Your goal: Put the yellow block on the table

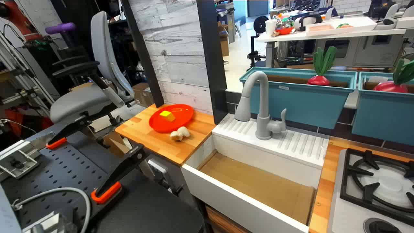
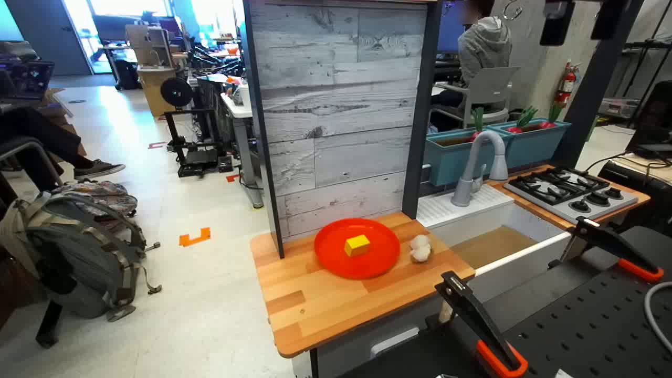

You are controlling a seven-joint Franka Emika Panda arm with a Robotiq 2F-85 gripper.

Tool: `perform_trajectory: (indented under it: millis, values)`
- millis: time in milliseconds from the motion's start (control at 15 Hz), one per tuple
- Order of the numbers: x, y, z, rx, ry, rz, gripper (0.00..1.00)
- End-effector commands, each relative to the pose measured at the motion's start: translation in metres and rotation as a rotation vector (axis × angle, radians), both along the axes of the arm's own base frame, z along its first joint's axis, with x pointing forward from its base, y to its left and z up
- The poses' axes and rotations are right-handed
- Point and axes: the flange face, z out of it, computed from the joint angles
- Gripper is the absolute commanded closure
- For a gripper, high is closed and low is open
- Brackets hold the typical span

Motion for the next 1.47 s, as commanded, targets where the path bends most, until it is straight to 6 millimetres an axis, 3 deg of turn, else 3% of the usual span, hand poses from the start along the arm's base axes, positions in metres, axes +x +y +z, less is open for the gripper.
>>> perform_trajectory:
  millis: [0,533,800,1400]
  values:
    - [0.000,0.000,0.000,0.000,0.001,0.000,0.00]
    - [0.000,0.000,0.000,0.000,0.001,0.000,0.00]
    - [0.024,0.015,-0.028,0.034,-0.064,-0.052,0.00]
    - [0.102,0.105,-0.175,0.048,-0.110,0.023,0.00]
